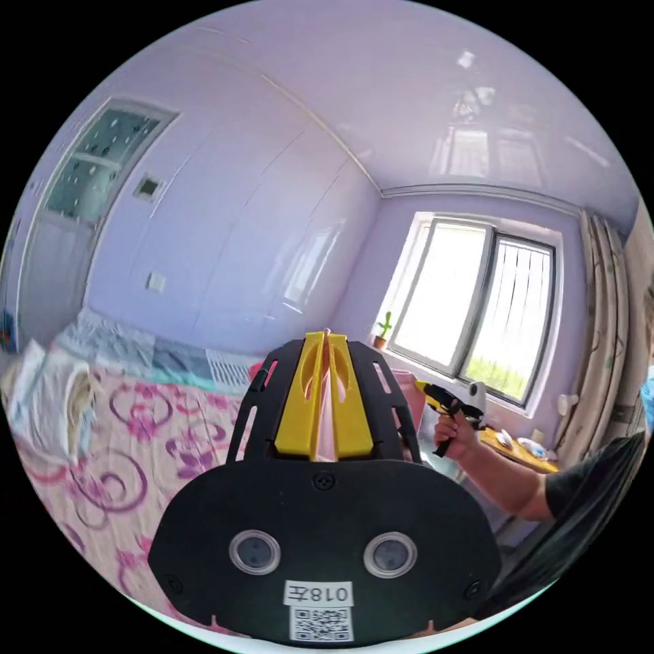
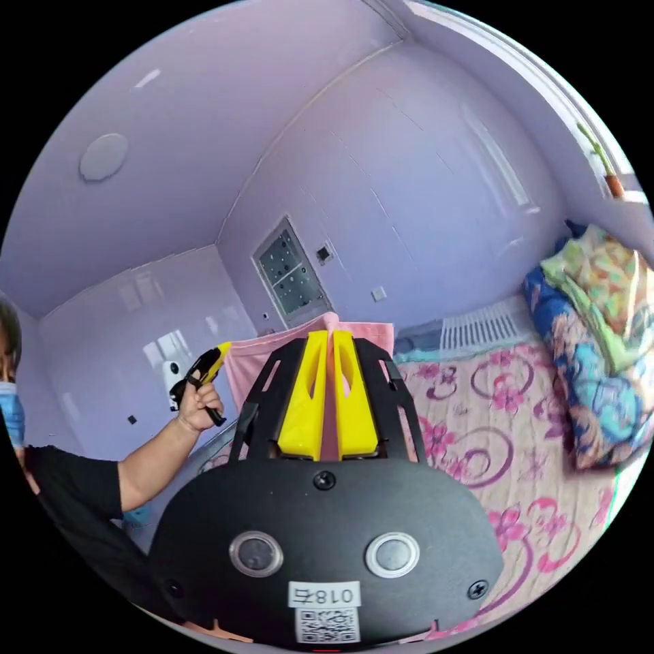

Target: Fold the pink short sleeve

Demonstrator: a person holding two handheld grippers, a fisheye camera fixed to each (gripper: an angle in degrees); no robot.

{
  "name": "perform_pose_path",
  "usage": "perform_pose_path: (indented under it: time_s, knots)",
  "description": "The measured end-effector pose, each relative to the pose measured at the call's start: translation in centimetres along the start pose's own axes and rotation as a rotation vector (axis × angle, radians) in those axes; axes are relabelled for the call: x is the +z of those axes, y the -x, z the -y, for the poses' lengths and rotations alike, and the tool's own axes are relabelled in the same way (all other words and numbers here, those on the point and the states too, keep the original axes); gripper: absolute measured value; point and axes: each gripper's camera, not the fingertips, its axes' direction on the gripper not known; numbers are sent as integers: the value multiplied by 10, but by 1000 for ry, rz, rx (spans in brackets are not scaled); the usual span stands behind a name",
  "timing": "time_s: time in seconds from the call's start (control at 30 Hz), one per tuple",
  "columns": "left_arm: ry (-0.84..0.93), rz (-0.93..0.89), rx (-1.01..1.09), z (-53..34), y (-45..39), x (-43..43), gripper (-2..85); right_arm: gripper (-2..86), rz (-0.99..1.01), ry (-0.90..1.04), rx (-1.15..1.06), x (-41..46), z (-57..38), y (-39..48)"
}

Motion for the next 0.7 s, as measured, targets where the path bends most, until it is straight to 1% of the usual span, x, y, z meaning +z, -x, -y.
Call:
perform_pose_path:
  time_s: [0.03,0.07,0.1,0.17,0.23,0.33,0.4,0.43,0.5,0.53,0.57,0.6,0.63,0.67,0.7]
  knots:
    - [-37,13,50,26,-12,1,-10,6,-22,-76,-98,3,46,21]
    - [-114,31,126,71,-34,-2,-10,6,-21,-167,-178,-3,86,45]
    - [-177,42,177,106,-52,-8,-10,6,-15,-208,-212,-6,102,55]
    - [-227,58,232,137,-72,-17,-10,6,-3,-306,-331,-16,143,87]
    - [-242,63,269,145,-84,-22,-10,6,-8,-321,-403,-16,153,101]
    - [-229,47,304,111,-89,-25,-10,5,-13,-291,-443,-5,133,99]
    - [-164,31,271,53,-79,-20,-10,6,-17,-227,-423,9,102,83]
    - [-145,35,265,34,-76,-18,-10,6,-27,-175,-403,18,74,70]
    - [-33,65,220,-53,-61,-5,-10,5,-43,-75,-362,37,21,48]
    - [1,77,191,-78,-55,-1,-10,6,-81,-3,-314,51,-20,30]
    - [86,104,109,-128,-41,9,-10,6,-97,76,-239,67,-61,9]
    - [190,164,8,-180,-26,22,-10,6,-111,121,-194,76,-82,-2]
    - [244,200,-48,-205,-19,28,-10,6,-171,208,-104,95,-125,-23]
    - [356,252,-161,-253,-7,41,-10,6,-207,309,-5,116,-167,-43]
    - [465,309,-266,-295,2,51,-10,6,-219,360,44,125,-186,-52]
